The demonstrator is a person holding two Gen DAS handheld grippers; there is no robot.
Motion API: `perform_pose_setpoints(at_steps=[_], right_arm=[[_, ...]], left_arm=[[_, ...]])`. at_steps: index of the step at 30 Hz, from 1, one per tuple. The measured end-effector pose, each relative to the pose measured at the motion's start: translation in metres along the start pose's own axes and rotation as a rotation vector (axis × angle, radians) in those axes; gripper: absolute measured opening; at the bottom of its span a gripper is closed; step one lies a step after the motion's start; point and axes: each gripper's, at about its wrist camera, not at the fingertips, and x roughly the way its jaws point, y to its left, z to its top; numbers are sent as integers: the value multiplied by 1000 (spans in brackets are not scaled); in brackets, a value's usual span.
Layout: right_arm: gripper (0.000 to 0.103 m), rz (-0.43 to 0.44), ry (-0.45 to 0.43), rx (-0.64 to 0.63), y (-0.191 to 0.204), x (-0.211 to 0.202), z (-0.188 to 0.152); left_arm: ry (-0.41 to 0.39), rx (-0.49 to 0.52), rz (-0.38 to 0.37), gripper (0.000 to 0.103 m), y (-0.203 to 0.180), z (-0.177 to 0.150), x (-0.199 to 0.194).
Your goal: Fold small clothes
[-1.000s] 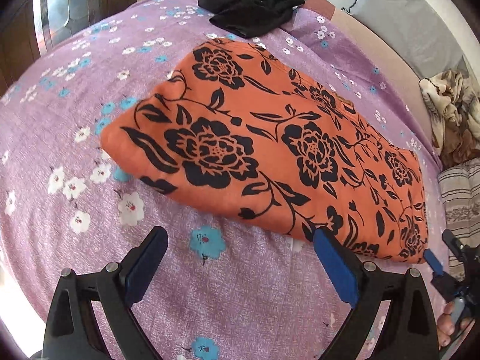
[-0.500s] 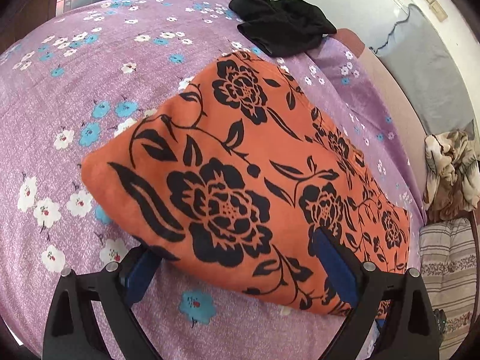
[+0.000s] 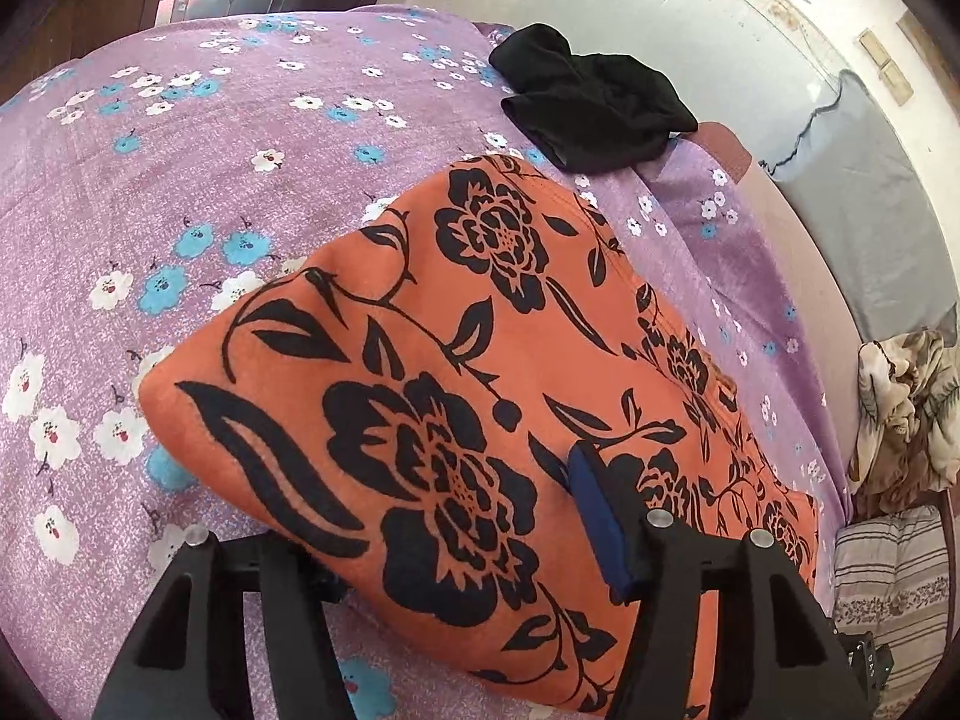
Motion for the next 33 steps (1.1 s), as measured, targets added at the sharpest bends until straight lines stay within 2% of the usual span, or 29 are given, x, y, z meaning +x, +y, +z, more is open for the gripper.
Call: perform_pose_setpoints(at_steps=[1, 2, 3, 4, 5, 6, 7, 11, 14, 17, 20, 22, 24, 25, 28, 30, 31, 32, 33], right_arm=[[63, -18, -2, -20, 2, 2, 0], [45, -43, 5, -34, 2, 6, 1], [35, -59, 16, -34, 0, 10, 1], [29, -61, 10, -22, -2, 10, 1], [27, -61, 0, -24, -3, 8, 0], [25, -71, -6, -45, 1, 7, -1], [22, -85, -18, -79, 7, 5, -2], [18, -95, -75, -170, 28, -11, -10], [17, -100, -127, -242, 45, -29, -18], [17, -110, -175, -323, 61, -55, -33], [17, -122, -176, -323, 60, -76, -40], [17, -158, -141, -294, 50, -74, -40], [20, -238, -45, -237, 31, -60, -36], [21, -268, -5, -185, 20, -54, -35], [27, -243, 14, -93, 4, -60, -32], [33, -251, -30, -98, 5, -79, -30], [41, -273, -60, -109, 6, -89, -30], [60, -319, -107, -118, 6, -101, -30], [66, -375, -188, -124, 6, -117, -32]], left_arm=[[-4, 3, -1, 62, -1, 1, 1], [-4, 1, -7, 61, 0, 2, 1], [-3, -7, -13, 61, 0, 3, 1], [-4, -16, -17, 53, 2, 3, 1], [-6, -20, -12, 40, 3, 4, 1], [-8, -21, -3, 33, 4, 5, 1], [-13, -19, 6, 21, 5, 6, 0], [-26, -9, -12, 15, 5, 7, -10], [-36, -22, -69, 15, 5, 7, -25], [-22, -18, -121, 15, 8, 5, -43], [1, 15, -106, 15, 14, -5, -49], [60, 16, -72, 17, 19, -11, -37], [119, 1, -32, 23, 27, -16, -22], [115, -23, -47, 25, 31, -16, -22], [127, -45, -51, 29, 36, -7, -33], [108, -90, -77, 33, 46, 0, -43], [97, -119, -83, 43, 53, 3, -48], [83, -144, -74, 52, 59, 6, -52], [72, -164, -60, 54, 65, 8, -57]])
